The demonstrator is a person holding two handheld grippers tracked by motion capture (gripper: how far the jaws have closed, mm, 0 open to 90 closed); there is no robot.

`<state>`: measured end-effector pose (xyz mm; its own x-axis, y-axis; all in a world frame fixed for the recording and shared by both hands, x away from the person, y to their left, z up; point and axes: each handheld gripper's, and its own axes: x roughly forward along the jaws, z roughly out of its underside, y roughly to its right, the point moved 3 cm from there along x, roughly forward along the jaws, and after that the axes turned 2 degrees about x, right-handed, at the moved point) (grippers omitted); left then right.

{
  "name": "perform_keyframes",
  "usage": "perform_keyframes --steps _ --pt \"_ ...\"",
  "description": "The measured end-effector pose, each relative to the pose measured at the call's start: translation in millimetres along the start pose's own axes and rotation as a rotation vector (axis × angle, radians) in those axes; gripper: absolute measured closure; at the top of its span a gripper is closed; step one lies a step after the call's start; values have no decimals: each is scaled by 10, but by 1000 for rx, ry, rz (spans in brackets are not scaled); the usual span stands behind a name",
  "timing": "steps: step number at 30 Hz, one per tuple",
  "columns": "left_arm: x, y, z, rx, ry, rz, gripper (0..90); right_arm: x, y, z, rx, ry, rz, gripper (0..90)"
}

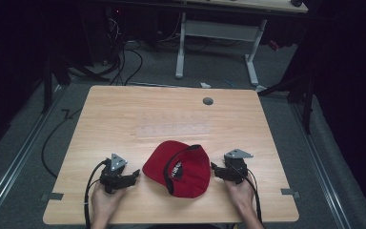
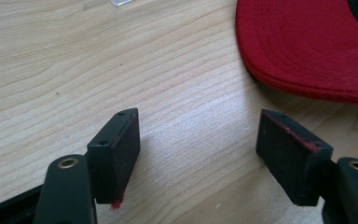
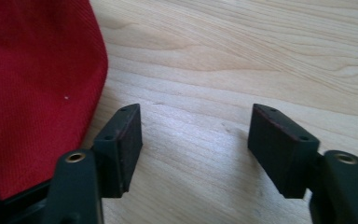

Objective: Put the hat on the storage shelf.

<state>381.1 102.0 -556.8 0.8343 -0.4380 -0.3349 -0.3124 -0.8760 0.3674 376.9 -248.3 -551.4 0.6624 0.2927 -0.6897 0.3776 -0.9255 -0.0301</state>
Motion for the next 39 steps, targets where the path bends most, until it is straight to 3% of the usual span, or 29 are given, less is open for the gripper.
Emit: perform_keyframes --steps 5,13,21,25,29,39 --pt "0 1 1 0 -1 0 304 -22 41 -26 19 -20 -8 393" --pt "0 3 2 -2 0 1 302 -160 105 -81 47 25 -20 399" --pt "0 3 2 -2 -1 0 300 -270 103 -117 88 67 -103 334" --pt "-2 0 1 -3 0 -3 298 -305 49 -142 72 62 -141 324" --pt "-1 0 1 -2 -1 -2 297 -328 -36 -254 41 92 -182 315" --pt "-2 -1 0 -5 -1 -1 298 -220 -192 -426 -7 64 -214 311"
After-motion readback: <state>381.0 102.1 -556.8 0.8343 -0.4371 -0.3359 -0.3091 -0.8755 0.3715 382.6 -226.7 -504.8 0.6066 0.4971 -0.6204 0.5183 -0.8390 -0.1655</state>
